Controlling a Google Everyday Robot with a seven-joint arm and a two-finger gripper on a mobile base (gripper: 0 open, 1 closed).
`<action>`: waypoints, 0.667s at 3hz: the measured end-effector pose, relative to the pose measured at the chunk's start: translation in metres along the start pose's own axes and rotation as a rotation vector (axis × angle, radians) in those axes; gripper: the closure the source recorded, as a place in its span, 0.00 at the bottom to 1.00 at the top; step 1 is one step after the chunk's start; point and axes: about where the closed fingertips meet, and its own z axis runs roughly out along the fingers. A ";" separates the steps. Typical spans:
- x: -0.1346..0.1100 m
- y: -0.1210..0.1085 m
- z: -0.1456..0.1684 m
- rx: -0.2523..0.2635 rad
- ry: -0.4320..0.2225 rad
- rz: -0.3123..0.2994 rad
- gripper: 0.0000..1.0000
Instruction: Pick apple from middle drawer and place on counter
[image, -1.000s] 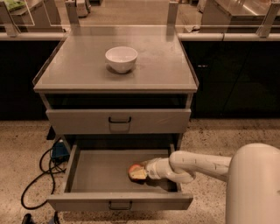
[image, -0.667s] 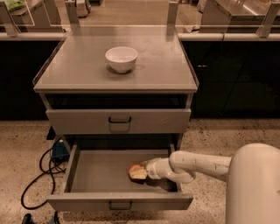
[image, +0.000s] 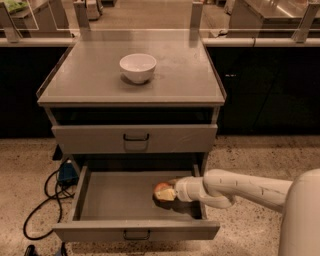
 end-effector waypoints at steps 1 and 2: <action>-0.035 -0.017 -0.063 0.040 -0.046 0.006 1.00; -0.078 -0.040 -0.117 0.055 -0.092 0.024 1.00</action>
Offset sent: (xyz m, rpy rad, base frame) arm 0.0545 -0.1297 0.2002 0.0845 -0.0959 -0.1269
